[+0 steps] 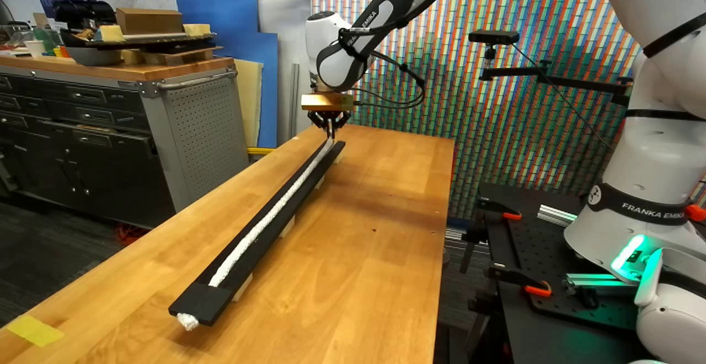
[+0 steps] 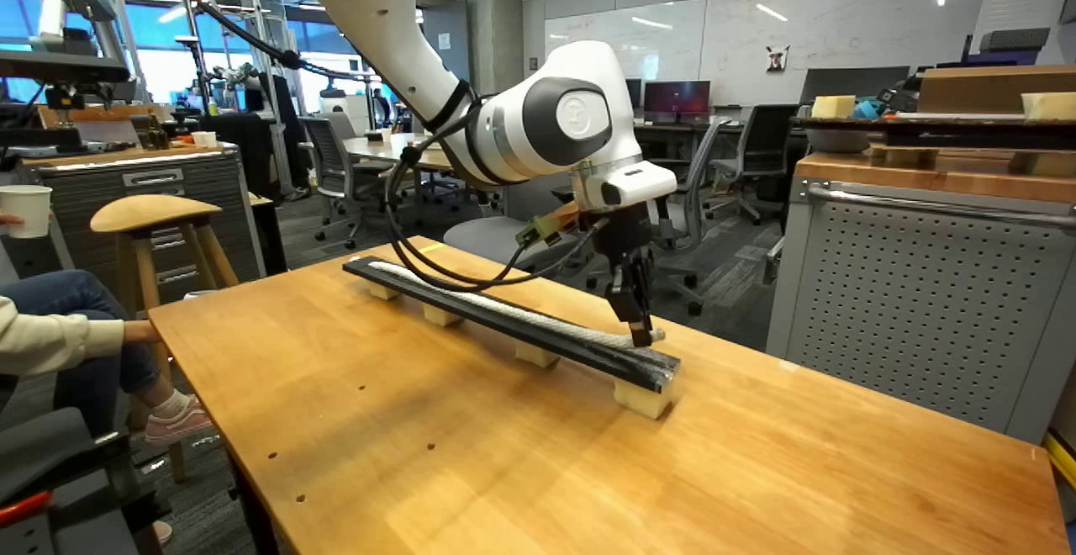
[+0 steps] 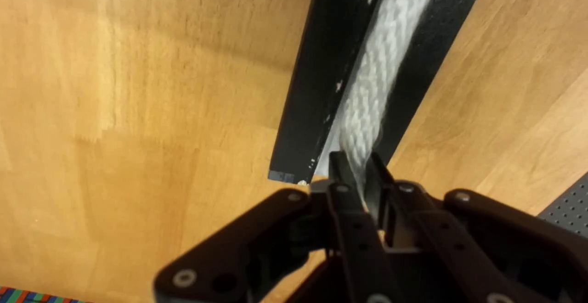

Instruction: Fit the rope along the center of the black object

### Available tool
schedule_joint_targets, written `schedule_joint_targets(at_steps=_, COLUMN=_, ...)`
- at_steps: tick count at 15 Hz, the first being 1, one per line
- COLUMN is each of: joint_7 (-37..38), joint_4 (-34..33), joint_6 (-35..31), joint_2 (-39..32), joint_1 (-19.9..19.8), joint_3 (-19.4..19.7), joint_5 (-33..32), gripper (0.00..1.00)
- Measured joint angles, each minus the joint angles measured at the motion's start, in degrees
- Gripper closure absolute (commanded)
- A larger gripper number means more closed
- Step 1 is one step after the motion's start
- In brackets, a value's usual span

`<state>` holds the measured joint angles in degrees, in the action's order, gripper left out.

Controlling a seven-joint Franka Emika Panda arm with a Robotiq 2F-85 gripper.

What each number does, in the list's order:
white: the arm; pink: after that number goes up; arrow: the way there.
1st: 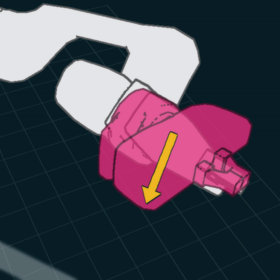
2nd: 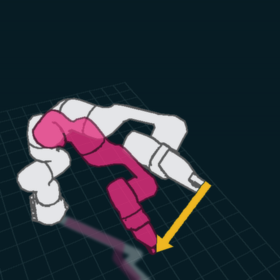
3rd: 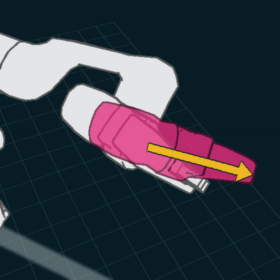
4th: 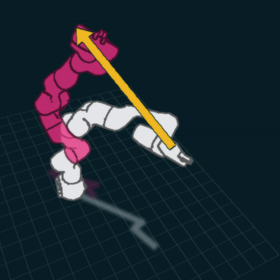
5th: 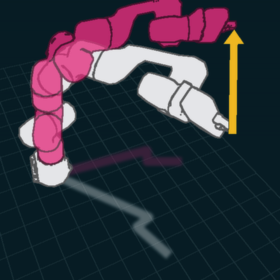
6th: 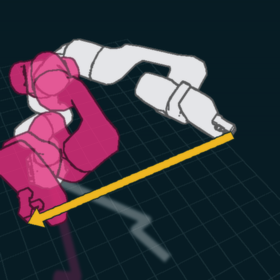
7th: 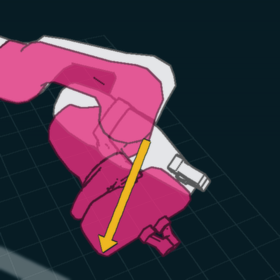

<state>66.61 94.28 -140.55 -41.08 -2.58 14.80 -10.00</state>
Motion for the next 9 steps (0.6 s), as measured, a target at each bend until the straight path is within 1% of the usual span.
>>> schedule_joint_targets(at_steps=1, joint_7=0.00, joint_4=-0.35, joint_6=0.15, joint_2=-0.20, joint_1=-0.01, joint_3=0.01, joint_5=0.03, gripper=0.64)
schedule_joint_targets(at_steps=2, joint_7=-0.01, joint_4=-0.62, joint_6=0.30, joint_2=-0.38, joint_1=-0.04, joint_3=0.07, joint_5=0.03, gripper=0.59)
schedule_joint_targets(at_steps=3, joint_7=-0.01, joint_4=-0.84, joint_6=0.42, joint_2=-0.52, joint_1=-0.09, joint_3=0.19, joint_5=0.03, gripper=0.66)
schedule_joint_targets(at_steps=4, joint_7=-0.02, joint_4=-0.94, joint_6=0.53, joint_2=-0.61, joint_1=-0.15, joint_3=0.33, joint_5=0.03, gripper=0.67)
schedule_joint_targets(at_steps=5, joint_7=-0.03, joint_4=-0.99, joint_6=0.62, joint_2=-0.68, joint_1=-0.23, joint_3=0.45, joint_5=0.04, gripper=0.64)
schedule_joint_targets(at_steps=6, joint_7=-0.03, joint_4=-1.00, joint_6=0.65, joint_2=-0.72, joint_1=-0.33, joint_3=0.56, joint_5=0.04, gripper=0.54)
schedule_joint_targets(at_steps=7, joint_7=-0.03, joint_4=-1.00, joint_6=0.66, joint_2=-0.74, joint_1=-0.44, joint_3=0.62, joint_5=0.04, gripper=0.47)
schedule_joint_targets(at_steps=8, joint_7=-0.04, joint_4=-1.00, joint_6=0.67, joint_2=-0.75, joint_1=-0.57, joint_3=0.64, joint_5=0.04, gripper=0.34)
schedule_joint_targets(at_steps=9, joint_7=-0.06, joint_4=-1.01, joint_6=0.67, joint_2=-0.75, joint_1=-0.68, joint_3=0.65, joint_5=0.04, gripper=0.26)
